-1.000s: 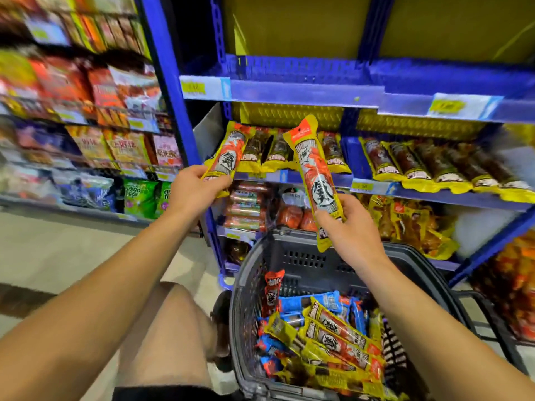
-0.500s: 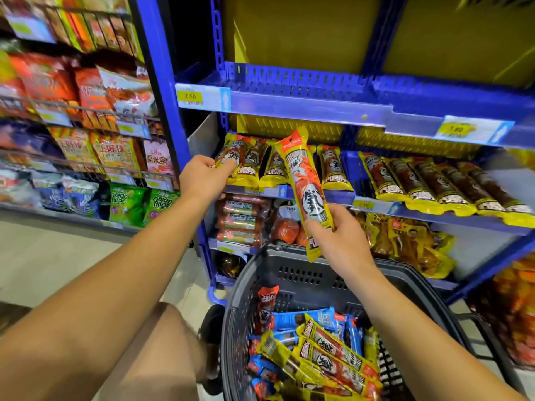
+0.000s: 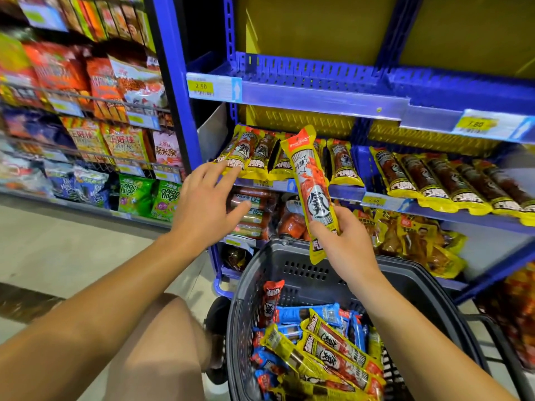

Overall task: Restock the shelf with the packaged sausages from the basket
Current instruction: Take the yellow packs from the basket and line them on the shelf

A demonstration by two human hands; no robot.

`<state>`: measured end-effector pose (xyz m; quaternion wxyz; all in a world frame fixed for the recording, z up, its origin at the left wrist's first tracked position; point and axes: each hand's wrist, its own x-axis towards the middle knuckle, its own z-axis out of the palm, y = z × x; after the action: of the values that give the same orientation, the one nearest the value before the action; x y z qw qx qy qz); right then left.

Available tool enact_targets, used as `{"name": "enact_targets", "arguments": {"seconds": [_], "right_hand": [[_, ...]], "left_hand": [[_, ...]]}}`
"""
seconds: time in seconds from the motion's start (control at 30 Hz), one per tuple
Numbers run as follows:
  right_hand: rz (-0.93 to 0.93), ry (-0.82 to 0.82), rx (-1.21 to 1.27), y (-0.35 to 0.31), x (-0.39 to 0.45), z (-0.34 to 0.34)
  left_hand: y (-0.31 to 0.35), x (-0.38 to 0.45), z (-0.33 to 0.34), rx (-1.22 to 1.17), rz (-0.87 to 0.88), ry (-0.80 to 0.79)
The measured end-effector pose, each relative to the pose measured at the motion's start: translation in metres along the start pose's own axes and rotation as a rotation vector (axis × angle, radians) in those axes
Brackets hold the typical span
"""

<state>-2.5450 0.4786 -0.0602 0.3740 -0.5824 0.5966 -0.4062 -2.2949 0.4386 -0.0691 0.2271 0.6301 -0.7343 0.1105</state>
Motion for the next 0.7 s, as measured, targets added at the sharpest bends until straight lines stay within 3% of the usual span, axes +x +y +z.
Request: {"name": "enact_targets", "arguments": {"seconds": [0.7], "right_hand": [[0.064, 0.02, 0.108, 0.007, 0.013, -0.003]], "left_hand": [[0.004, 0.047, 0.018, 0.001, -0.085, -0.046]]}}
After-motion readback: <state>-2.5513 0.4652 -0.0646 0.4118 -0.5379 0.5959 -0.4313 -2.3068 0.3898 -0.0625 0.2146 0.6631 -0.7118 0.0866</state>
